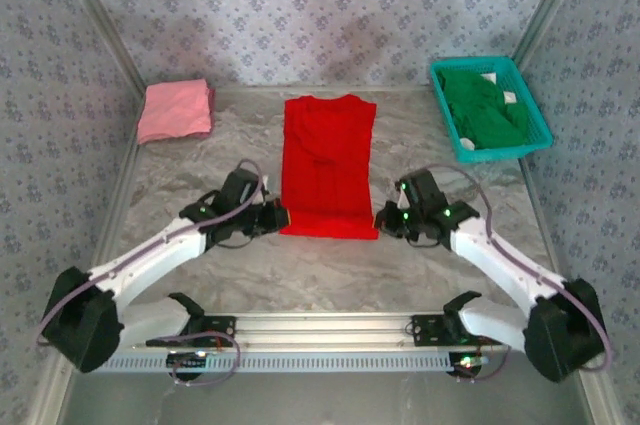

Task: Fold and stack the t-shirts

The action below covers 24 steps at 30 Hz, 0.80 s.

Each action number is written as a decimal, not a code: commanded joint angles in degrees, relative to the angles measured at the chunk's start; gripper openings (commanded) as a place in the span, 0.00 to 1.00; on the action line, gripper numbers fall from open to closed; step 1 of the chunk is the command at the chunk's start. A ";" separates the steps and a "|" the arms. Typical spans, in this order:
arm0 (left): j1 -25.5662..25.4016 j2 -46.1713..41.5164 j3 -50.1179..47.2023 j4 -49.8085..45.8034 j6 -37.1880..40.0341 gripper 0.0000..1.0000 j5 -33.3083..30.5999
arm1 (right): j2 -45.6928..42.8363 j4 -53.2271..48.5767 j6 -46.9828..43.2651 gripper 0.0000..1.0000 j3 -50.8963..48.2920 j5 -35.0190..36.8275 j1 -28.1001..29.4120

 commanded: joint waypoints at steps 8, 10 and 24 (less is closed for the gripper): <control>9.45 20.12 16.18 2.60 13.45 0.00 4.17 | 22.45 3.58 -11.97 0.00 20.05 1.45 -5.27; 10.60 23.07 19.63 0.63 15.86 0.00 3.64 | 25.67 3.55 -12.37 0.00 22.94 1.05 -5.69; 14.37 45.14 50.67 -13.05 26.53 0.51 -1.77 | 43.45 2.59 -13.87 0.33 42.58 1.57 -11.15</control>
